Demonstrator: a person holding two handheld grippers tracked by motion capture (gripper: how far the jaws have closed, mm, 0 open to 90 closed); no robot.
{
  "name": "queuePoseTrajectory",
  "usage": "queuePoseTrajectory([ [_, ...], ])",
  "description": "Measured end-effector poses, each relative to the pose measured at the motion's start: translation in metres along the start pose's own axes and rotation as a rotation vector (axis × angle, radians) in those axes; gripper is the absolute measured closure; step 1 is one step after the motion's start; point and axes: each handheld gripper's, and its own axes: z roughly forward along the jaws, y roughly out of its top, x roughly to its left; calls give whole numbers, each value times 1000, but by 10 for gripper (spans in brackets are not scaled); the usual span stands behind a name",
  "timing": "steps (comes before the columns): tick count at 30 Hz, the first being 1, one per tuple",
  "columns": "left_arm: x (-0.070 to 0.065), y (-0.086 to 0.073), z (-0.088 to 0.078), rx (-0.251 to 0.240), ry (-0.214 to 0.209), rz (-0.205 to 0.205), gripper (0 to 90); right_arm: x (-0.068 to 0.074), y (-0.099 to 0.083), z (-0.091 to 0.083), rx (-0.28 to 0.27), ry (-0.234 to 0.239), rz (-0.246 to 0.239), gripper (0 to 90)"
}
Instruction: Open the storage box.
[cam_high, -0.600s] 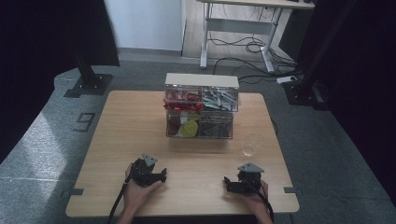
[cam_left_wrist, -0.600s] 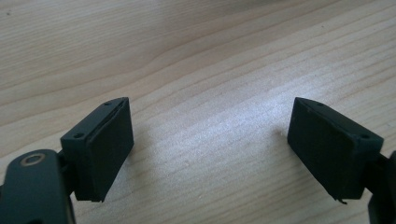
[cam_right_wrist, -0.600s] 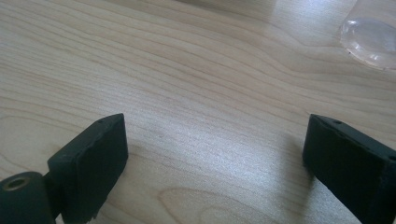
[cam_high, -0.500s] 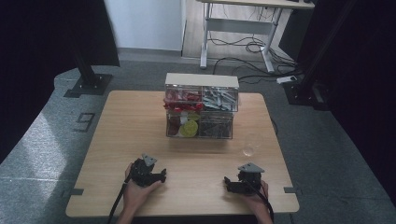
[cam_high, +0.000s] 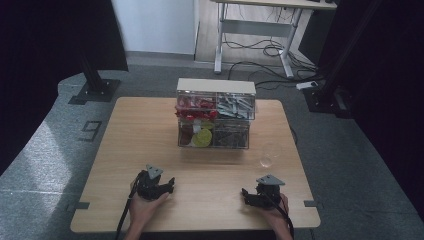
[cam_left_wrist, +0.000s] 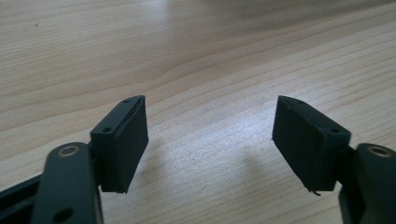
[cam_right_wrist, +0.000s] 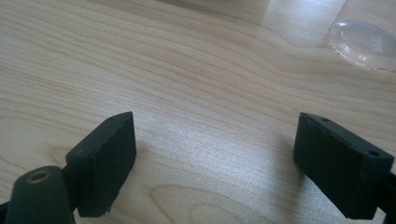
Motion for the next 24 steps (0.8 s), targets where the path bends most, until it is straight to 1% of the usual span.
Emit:
queuePoseTrajectory([
  [1, 0, 0, -3, -4, -5, 3, 295, 0, 0, 0, 0, 1, 0, 137],
  [3, 0, 0, -4, -11, -1, 1, 308, 0, 0, 0, 0, 1, 0, 138],
  [4, 1, 1, -8, -29, -8, -6, 325, 0, 0, 0, 0, 1, 1, 138],
  [5, 1, 1, -8, -29, -8, -6, 334, 0, 0, 0, 0, 1, 1, 138],
  [6, 1, 1, -9, -38, -18, -7, 334, 0, 0, 0, -1, 2, 0, 138],
  [7, 2, 2, -11, -45, -26, -8, 372, 0, 0, 0, -2, 3, 0, 140],
  [9, 3, 3, -16, -70, -32, -19, 380, -1, 0, 0, -1, 3, 0, 140],
  [11, 5, 4, -21, -95, -46, -26, 413, -1, 0, 0, -1, 3, 1, 142],
  [13, 5, 4, -23, -103, -44, -27, 427, -1, 0, 0, -1, 2, 1, 142],
  [14, 6, 5, -25, -117, -35, -25, 440, -1, 0, 0, -1, 3, 1, 142],
  [15, 6, 5, -25, -117, -35, -25, 457, -1, 0, 0, -1, 3, 1, 142],
  [17, 6, 5, -28, -128, -21, -18, 492, -2, 0, -1, -1, 6, 0, 146],
  [19, 7, 6, -31, -141, -25, -21, 507, -3, 0, -1, -2, 5, 1, 146],
  [20, 7, 6, -33, -148, -31, -24, 544, -3, 0, 0, -3, 2, 5, 148],
  [21, 7, 7, -34, -152, -36, -23, 556, -3, 0, -1, -2, 1, 5, 148],
  [22, 7, 7, -35, -156, -40, -19, 556, -3, 0, -1, -2, 1, 5, 148],
  [24, 5, 8, -36, -157, -42, -2, 593, -3, 0, -1, -2, 1, 6, 148],
])
